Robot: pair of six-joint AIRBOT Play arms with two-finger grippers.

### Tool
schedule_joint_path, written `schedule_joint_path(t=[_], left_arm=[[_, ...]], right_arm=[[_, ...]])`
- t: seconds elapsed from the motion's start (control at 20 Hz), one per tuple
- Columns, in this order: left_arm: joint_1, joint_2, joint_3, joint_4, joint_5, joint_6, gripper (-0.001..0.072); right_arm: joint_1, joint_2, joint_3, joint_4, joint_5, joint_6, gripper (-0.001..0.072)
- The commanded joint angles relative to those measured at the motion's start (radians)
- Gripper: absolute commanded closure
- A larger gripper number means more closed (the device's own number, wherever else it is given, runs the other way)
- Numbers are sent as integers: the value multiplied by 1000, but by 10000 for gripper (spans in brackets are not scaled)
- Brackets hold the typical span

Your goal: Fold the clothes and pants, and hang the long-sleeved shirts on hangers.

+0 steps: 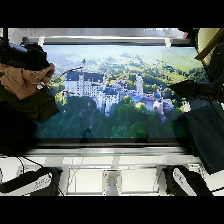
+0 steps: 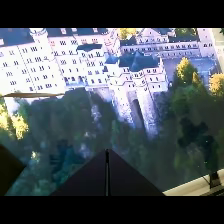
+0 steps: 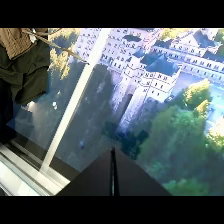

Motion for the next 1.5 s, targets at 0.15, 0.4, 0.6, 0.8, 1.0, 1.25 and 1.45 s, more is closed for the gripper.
schedule_joint_path(t=[0.15,0.4,0.6,0.8,1.0,1.25,1.45], left_arm=[[0,1,0,0,0,0,696],[0,1,0,0,0,0,696],[0,-16,-1,9,68,19,696],[19,-117,-1,354,212,28,565],[194,-297,-1,365,372,-85,508],[475,-546,-1,-28,446,-214,54],[571,-665,-1,-312,615,-69,52]], right_arm=[[1,0,1,0,0,0,691],[1,0,1,0,0,0,690],[1,-1,1,-3,-48,0,691],[1,-3,1,13,-354,8,690],[1,-2,1,68,-476,8,690],[6,-2,1,84,-507,9,690],[6,-2,1,96,-490,148,690]])
